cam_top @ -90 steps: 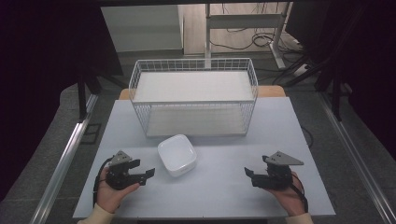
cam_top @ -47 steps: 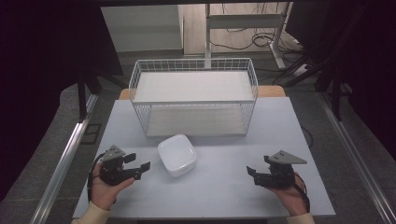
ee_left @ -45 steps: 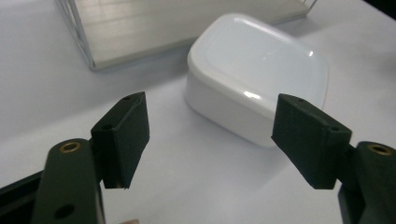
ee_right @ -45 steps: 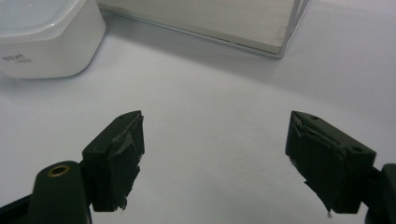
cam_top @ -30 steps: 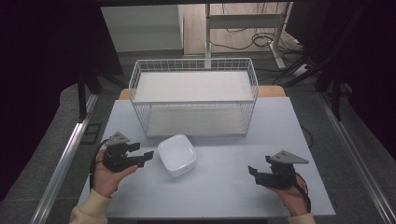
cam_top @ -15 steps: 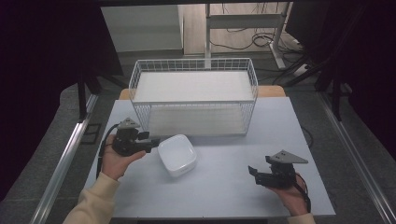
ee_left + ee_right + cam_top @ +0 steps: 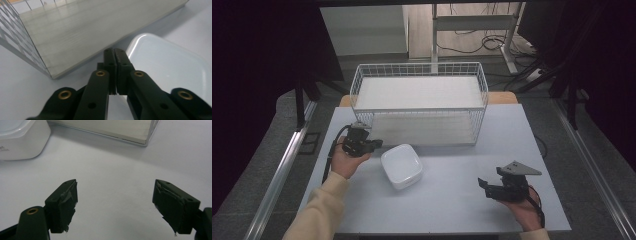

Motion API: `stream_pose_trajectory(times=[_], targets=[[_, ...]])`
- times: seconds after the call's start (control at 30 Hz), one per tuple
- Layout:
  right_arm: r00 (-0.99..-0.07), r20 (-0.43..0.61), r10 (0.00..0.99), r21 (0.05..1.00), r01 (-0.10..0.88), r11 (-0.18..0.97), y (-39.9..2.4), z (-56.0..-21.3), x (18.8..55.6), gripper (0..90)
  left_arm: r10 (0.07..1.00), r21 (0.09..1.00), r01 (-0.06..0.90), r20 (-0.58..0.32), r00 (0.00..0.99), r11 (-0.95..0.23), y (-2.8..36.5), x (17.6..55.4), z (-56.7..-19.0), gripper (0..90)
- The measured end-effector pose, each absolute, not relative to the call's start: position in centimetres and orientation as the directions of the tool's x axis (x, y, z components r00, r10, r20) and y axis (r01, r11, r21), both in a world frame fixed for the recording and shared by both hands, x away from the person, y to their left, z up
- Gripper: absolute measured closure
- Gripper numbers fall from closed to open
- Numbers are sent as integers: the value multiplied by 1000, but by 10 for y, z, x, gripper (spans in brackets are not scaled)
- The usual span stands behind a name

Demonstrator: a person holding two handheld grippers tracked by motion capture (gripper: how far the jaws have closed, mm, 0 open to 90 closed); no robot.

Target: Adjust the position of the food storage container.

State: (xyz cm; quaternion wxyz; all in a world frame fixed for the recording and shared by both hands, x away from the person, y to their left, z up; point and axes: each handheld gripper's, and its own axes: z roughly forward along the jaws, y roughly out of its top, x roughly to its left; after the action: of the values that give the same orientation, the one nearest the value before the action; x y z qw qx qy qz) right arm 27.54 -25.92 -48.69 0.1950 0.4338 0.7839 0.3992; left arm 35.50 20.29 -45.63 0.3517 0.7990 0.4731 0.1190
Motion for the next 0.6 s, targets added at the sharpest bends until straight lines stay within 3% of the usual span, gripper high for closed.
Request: stream_pose_trajectory(times=[0.6], targets=[[-537, 36, 843, 798, 524, 299, -261, -487, 276, 207, 822, 615, 697, -136, 553, -367, 187, 372, -480, 900]])
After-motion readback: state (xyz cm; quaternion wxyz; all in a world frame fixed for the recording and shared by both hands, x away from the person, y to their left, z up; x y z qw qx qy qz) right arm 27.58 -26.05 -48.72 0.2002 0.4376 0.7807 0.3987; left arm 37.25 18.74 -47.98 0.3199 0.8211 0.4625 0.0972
